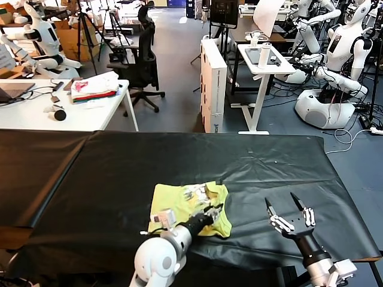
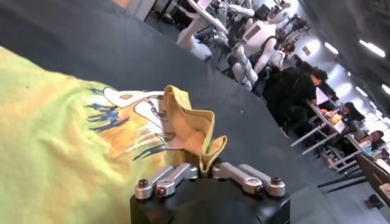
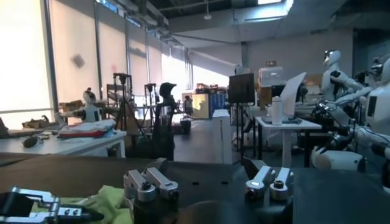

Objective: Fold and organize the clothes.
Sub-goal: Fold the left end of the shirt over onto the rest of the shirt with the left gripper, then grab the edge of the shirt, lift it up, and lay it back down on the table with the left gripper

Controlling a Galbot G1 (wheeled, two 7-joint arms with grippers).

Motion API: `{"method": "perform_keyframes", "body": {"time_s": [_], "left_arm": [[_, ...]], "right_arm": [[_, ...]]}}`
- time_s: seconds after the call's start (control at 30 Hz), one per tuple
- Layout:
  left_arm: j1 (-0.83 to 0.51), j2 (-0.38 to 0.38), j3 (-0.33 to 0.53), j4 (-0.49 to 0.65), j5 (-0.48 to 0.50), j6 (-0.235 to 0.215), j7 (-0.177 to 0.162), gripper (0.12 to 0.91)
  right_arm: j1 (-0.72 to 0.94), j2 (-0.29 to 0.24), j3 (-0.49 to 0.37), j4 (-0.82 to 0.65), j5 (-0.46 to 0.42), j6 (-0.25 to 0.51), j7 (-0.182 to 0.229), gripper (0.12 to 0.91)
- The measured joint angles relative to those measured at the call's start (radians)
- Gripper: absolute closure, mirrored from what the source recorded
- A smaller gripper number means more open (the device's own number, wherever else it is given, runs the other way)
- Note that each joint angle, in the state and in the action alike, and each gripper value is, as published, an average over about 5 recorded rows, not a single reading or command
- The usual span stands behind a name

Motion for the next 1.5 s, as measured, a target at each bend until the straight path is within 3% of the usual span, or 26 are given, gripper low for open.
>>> {"method": "perform_keyframes", "body": {"time_s": [0.07,0.17,0.3,0.43,0.53,0.67,0.8,0.93,1.17,1.5], "left_arm": [[0.005,0.0,0.006,-0.004,0.001,0.0,-0.001,0.26],[0.016,0.0,0.013,-0.019,0.002,0.0,-0.003,0.15],[0.03,0.0,0.008,-0.051,0.034,0.0,0.008,0.126],[0.043,0.0,-0.025,-0.103,0.108,-0.009,0.05,0.123],[0.055,0.001,-0.067,-0.129,0.169,-0.072,0.096,0.123],[0.079,0.069,-0.145,-0.126,0.202,-0.223,0.15,0.123],[0.109,0.196,-0.227,-0.103,0.173,-0.326,0.17,0.123],[0.134,0.252,-0.291,-0.07,0.14,-0.391,0.179,0.123],[0.145,0.252,-0.321,-0.009,0.131,-0.471,0.182,0.123],[0.166,0.162,-0.307,0.047,0.145,-0.507,0.18,0.123]], "right_arm": [[0.007,-0.005,-0.008,-0.006,-0.004,-0.001,0.0,0.118],[0.022,-0.016,-0.022,-0.017,-0.01,-0.001,-0.001,0.118],[0.043,-0.032,-0.046,-0.032,-0.022,-0.008,-0.001,0.118],[0.069,-0.054,-0.079,-0.04,-0.036,-0.025,-0.002,0.118],[0.087,-0.073,-0.107,-0.045,-0.044,-0.031,-0.004,0.118],[0.098,-0.091,-0.135,-0.045,-0.046,-0.031,-0.001,0.118],[0.088,-0.093,-0.143,-0.037,-0.049,-0.031,0.004,0.118],[0.072,-0.09,-0.137,-0.025,-0.049,-0.028,0.006,0.118],[0.049,-0.082,-0.118,-0.012,-0.047,-0.022,0.008,0.118],[0.048,-0.073,-0.115,-0.011,-0.047,-0.021,0.009,0.118]]}}
